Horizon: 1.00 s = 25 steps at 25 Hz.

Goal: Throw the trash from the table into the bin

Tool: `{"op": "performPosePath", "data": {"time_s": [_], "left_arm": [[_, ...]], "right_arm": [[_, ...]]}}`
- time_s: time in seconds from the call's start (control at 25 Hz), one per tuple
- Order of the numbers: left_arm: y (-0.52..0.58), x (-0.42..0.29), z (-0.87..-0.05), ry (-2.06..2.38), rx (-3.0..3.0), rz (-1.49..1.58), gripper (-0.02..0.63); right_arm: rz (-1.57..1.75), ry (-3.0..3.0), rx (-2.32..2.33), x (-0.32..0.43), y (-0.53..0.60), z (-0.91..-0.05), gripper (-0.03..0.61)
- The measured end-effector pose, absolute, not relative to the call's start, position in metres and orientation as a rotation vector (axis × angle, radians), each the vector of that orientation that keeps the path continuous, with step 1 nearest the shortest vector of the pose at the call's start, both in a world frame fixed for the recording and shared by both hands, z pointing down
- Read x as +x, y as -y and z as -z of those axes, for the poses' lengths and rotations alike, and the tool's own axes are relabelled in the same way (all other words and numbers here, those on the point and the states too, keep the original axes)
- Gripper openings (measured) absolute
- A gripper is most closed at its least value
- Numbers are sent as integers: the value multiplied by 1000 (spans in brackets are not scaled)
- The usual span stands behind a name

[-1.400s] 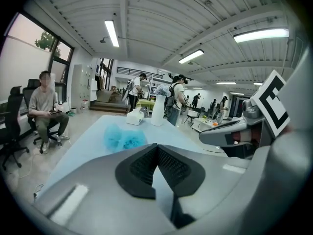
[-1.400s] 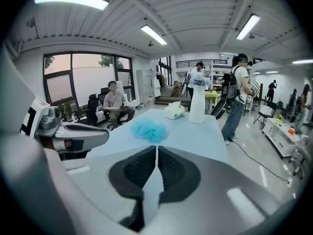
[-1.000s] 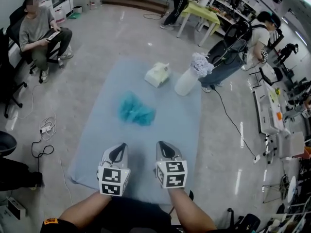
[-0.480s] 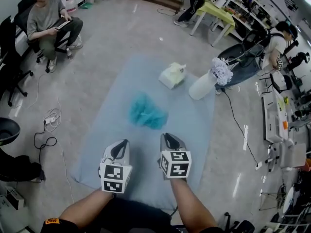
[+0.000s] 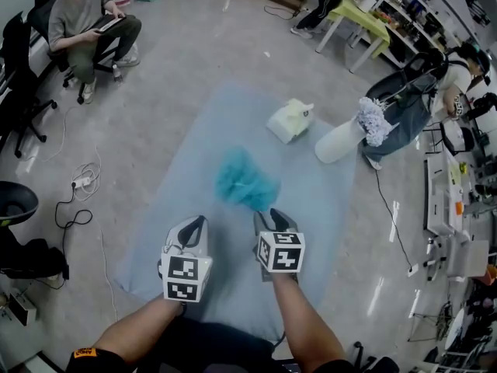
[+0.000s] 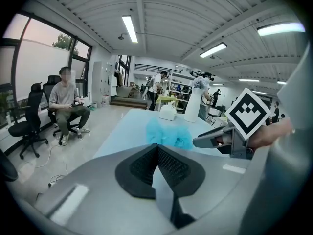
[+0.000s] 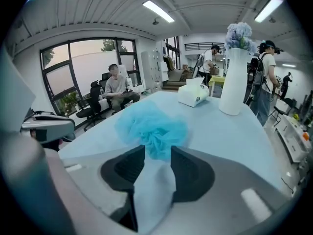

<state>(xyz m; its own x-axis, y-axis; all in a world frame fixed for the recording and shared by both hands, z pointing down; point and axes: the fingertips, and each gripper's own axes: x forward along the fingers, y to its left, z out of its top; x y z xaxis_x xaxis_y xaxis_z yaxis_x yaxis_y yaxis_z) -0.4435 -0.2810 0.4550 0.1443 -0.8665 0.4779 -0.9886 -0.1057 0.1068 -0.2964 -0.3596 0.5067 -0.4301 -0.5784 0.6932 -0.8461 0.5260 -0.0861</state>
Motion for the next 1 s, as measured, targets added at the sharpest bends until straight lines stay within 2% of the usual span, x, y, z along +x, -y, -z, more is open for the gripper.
{"op": "performPosePath", "data": {"time_s": [0.68, 0.76, 1.0], "left_arm": [[306, -458, -484, 1773, 1957, -440, 8], [306, -456, -485, 1772, 1956, -442, 6], [305, -453, -483, 1762, 1965, -438, 8]], "right_arm": [[-598, 2098, 1122, -309, 396, -543, 179], [-601, 2090, 1120, -307, 394, -545, 157], [-577, 2095, 1103, -310, 388, -540, 10]]}}
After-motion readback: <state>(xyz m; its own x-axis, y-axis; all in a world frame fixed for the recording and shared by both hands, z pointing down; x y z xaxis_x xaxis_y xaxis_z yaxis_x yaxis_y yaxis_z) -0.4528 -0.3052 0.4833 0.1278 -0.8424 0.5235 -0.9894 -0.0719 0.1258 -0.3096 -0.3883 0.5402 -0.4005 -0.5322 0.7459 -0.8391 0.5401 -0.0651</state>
